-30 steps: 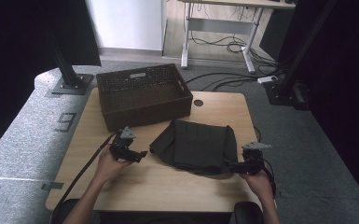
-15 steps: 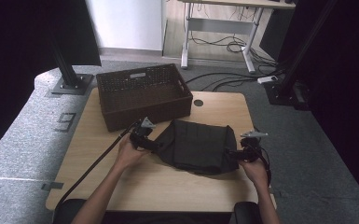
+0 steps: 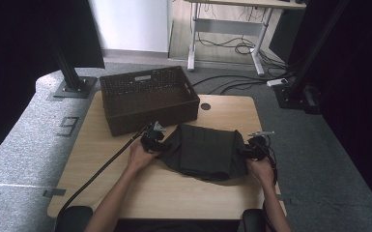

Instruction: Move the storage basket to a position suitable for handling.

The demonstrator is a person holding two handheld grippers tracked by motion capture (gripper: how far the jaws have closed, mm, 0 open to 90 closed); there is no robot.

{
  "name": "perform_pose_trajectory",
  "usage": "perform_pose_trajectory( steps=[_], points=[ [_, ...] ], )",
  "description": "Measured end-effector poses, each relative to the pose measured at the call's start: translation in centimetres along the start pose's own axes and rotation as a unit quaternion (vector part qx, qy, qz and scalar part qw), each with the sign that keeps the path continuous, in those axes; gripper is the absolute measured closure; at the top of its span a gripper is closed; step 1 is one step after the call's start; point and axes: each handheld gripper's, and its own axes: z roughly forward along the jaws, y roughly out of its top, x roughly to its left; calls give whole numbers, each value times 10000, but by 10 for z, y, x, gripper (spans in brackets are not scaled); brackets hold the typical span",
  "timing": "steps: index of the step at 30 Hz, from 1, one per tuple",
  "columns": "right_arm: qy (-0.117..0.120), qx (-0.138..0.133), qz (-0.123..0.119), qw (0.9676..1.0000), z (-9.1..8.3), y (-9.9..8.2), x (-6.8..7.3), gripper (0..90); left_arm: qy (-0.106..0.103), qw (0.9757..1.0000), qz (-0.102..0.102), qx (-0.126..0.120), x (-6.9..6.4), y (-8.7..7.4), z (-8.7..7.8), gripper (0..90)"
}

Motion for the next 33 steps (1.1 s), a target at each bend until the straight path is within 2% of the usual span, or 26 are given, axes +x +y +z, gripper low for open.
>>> perform_pose_trajectory(
  steps=[1, 3, 6, 9, 13, 20, 27, 33],
  points=[
    [-13, 26, -4, 10000, 2, -1, 0, 566, 18, 10000, -39, 15, 0, -1, 2, 558],
    [44, 51, -39, 10000, 6, -4, 1, 608, -101, 9999, -71, 4, 1, -2, 4, 639],
    [136, 57, -89, 9999, 9, -8, 2, 657, -39, 10000, 40, 34, -2, -2, 3, 728],
    [201, 76, -70, 9997, 11, -10, 2, 688, 64, 9998, 165, 58, -6, -3, 2, 769],
    [272, 86, -146, 9995, 12, -12, 5, 713, 122, 9996, 239, 92, -10, -8, -3, 772],
    [377, 102, -329, 9987, 10, -15, 18, 714, 109, 9998, 122, 67, -11, -25, -17, 756],
    [515, 111, -525, 9972, 10, -18, 42, 717, 262, 9995, 127, 148, -13, -46, -38, 735],
    [681, 151, -713, 9950, 11, -19, 62, 716, 225, 9996, -96, 165, -10, -67, -58, 734]
  ],
)
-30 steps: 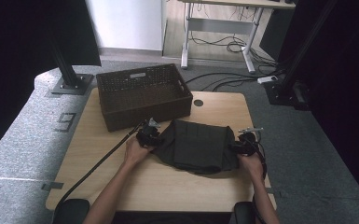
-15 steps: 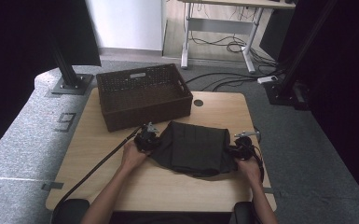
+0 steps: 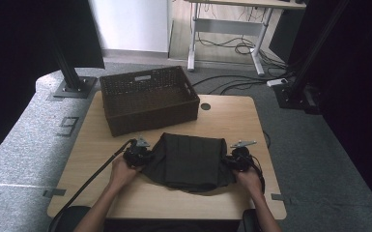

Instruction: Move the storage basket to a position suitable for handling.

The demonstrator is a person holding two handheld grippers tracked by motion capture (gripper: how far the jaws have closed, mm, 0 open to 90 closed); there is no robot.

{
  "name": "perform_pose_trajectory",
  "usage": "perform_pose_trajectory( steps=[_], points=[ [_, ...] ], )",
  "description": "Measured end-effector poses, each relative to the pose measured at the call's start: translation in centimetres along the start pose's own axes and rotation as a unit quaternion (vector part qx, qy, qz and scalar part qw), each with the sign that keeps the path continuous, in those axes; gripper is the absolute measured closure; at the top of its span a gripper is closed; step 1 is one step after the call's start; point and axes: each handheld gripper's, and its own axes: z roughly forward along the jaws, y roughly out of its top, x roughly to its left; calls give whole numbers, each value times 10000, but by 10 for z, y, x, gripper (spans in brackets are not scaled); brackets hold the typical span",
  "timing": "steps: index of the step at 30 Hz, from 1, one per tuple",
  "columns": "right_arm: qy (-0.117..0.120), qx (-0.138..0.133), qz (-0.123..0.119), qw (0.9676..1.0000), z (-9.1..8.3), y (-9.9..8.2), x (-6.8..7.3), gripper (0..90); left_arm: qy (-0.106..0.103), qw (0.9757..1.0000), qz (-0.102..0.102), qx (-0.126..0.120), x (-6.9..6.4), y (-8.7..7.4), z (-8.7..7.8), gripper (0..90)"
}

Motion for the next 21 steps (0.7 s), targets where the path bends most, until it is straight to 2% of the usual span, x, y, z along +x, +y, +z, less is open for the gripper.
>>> perform_pose_trajectory(
  steps=[5, 14, 18, 21],
  points=[
    [165, 33, -178, 9997, 2, 1, 16, 716, 32, 10000, -34, 30, -4, -20, -18, 736],
    [374, 109, -430, 9983, -1, -5, 43, 716, 5, 9996, -272, -65, -13, -51, -41, 742],
    [476, 154, -572, 9971, -5, -10, 55, 716, 72, 9997, -223, 3, -23, -60, -51, 750],
    [501, 176, -587, 9969, -7, -12, 58, 715, 95, 9998, -150, 56, -30, -65, -56, 751]
  ],
)
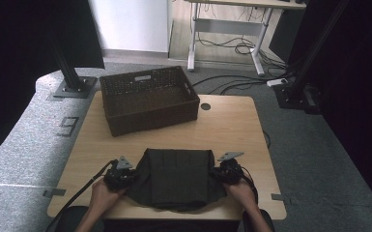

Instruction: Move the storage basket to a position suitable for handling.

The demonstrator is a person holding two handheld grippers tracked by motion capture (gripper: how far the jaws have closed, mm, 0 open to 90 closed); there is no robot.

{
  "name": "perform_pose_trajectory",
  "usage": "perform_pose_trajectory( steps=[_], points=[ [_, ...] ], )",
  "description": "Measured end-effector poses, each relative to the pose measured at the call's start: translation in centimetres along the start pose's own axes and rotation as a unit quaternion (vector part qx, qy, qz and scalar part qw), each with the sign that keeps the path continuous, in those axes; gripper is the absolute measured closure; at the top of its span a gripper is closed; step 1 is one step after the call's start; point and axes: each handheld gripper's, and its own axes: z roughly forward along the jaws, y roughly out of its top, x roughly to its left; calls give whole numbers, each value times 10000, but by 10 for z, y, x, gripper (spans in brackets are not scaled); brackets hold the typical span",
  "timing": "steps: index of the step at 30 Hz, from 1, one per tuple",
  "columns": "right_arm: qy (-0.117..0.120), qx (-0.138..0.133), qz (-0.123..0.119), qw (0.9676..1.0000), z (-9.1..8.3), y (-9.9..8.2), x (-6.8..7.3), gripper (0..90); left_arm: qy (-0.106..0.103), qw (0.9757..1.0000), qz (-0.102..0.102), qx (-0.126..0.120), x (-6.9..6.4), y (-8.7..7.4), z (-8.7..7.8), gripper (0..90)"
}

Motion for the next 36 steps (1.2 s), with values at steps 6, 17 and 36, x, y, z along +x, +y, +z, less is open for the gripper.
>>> perform_pose_trajectory(
  steps=[6, 17, 36],
  points=[
    [84, 37, -92, 9999, -6, -8, 12, 712, -44, 9999, 93, 92, -12, -11, -11, 750],
    [216, 121, -164, 9996, -18, -22, 25, 698, -202, 9997, 129, 94, -33, -28, -25, 736],
    [218, 13, -140, 9997, -35, -29, 28, 546, -266, 9995, -114, -139, -26, -26, -32, 433]
  ],
)
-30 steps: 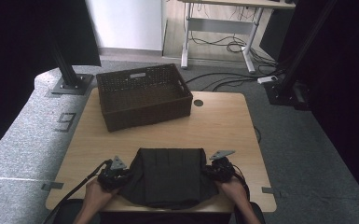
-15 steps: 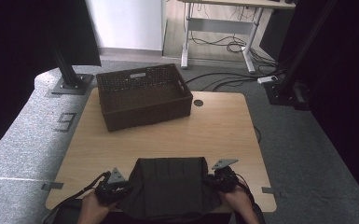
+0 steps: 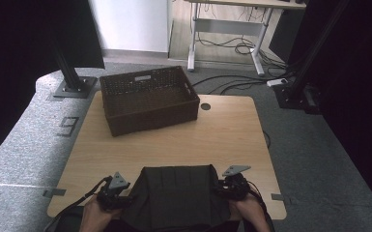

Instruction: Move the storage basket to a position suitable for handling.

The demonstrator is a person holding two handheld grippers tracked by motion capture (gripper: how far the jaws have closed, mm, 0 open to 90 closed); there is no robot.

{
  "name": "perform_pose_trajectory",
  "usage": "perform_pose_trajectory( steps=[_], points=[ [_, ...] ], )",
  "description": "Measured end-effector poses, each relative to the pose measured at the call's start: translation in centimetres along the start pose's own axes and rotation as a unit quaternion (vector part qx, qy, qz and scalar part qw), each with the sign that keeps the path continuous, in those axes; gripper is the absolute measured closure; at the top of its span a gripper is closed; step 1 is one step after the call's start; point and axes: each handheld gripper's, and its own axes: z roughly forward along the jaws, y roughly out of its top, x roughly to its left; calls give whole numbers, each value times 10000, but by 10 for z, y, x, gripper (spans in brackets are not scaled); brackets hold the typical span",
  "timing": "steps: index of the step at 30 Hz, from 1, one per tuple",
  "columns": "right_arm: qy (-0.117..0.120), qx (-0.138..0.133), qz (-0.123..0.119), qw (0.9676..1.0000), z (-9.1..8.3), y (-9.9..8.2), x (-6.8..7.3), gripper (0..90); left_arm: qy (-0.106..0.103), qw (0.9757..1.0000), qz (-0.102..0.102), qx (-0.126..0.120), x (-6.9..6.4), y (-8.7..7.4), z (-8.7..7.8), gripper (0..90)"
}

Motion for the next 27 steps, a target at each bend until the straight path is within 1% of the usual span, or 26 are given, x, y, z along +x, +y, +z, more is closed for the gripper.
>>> perform_pose_trajectory(
  steps=[2, 4, 6, 7, 9, 11, 12, 15, 17, 19, 21, 23, 24, 26, 27],
  points=[
    [-65, -85, 18, 9999, -4, 1, -3, 502, -46, 9999, -131, -100, 8, 5, -2, 393],
    [-145, -158, 83, 9997, -6, 3, -7, 444, -29, 9996, -228, -160, 17, 10, -4, 351],
    [-222, -250, 192, 9993, -11, 6, -12, 399, 53, 9992, -334, -210, 26, 16, -5, 312],
    [-238, -284, 210, 9991, -12, 7, -14, 383, 66, 9990, -357, -246, 31, 19, -5, 305],
    [-373, -356, 184, 9985, -17, 10, -17, 340, 154, 9986, -413, -287, 38, 25, -6, 288],
    [-466, -411, 168, 9979, -20, 13, -21, 308, 211, 9985, -409, -303, 46, 32, -6, 272],
    [-511, -449, 175, 9975, -21, 13, -24, 275, 268, 9983, -422, -305, 50, 35, -6, 261],
    [-674, -488, 238, 9962, -23, 14, -32, 233, 360, 9980, -409, -310, 59, 44, -6, 226],
    [-766, -515, 343, 9951, -23, 13, -38, 205, 457, 9977, -386, -314, 64, 50, -6, 202],
    [-788, -549, 430, 9945, -22, 11, -44, 168, 539, 9974, -357, -304, 70, 57, -7, 182],
    [-812, -541, 490, 9940, -19, 8, -48, 158, 609, 9969, -402, -300, 76, 65, -8, 161],
    [-819, -516, 527, 9939, -17, 4, -53, 137, 642, 9965, -435, -325, 82, 73, -10, 157],
    [-838, -504, 566, 9936, -15, 3, -54, 133, 621, 9964, -460, -353, 85, 78, -11, 148],
    [-914, -476, 617, 9928, -12, -1, -56, 130, 589, 9962, -518, -387, 91, 85, -13, 143],
    [-962, -436, 629, 9924, -11, -2, -58, 120, 613, 9957, -552, -413, 95, 89, -13, 139]
  ],
)
